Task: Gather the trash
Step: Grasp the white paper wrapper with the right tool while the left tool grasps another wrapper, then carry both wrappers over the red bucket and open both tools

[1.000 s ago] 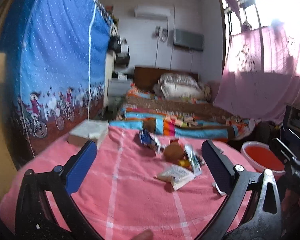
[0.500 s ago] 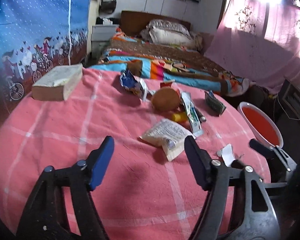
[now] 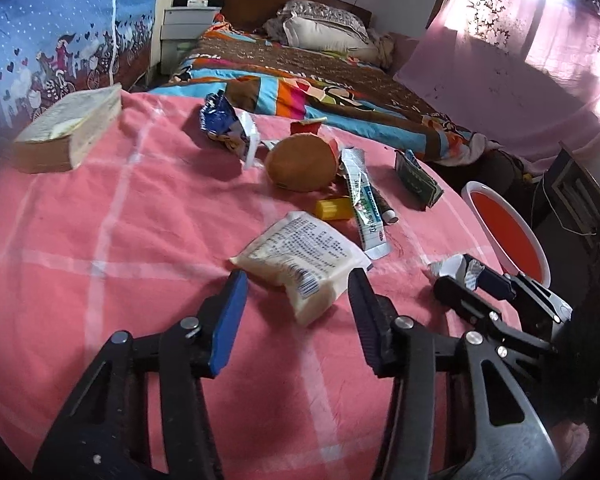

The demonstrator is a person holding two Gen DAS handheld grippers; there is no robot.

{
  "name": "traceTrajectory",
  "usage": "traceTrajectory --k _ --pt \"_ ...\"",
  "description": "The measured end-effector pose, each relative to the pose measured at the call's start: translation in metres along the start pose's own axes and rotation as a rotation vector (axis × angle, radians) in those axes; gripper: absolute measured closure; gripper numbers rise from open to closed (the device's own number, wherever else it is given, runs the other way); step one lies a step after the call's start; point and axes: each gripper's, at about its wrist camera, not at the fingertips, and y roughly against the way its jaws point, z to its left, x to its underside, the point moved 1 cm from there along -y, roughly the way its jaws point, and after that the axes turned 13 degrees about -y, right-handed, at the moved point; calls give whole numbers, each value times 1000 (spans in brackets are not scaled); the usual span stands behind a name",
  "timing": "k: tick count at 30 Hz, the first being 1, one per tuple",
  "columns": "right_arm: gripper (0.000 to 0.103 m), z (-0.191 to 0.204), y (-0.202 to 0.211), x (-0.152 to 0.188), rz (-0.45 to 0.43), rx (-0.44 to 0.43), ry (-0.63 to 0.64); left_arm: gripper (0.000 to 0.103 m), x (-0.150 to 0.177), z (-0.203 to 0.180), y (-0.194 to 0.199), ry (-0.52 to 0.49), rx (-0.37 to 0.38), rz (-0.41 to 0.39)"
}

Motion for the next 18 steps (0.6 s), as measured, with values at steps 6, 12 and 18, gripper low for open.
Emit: traceTrajectory --k 6,12,18 --pt "67 -13 0 -1 -30 -15 -30 56 -3 -4 -8 7 -38 31" --pt "67 -17 3 1 -48 -24 -49 65 -3 -14 -9 -49 -103 40" --pt "67 -14 10 6 -82 -34 -34 72 2 -19 1 -64 -125 14"
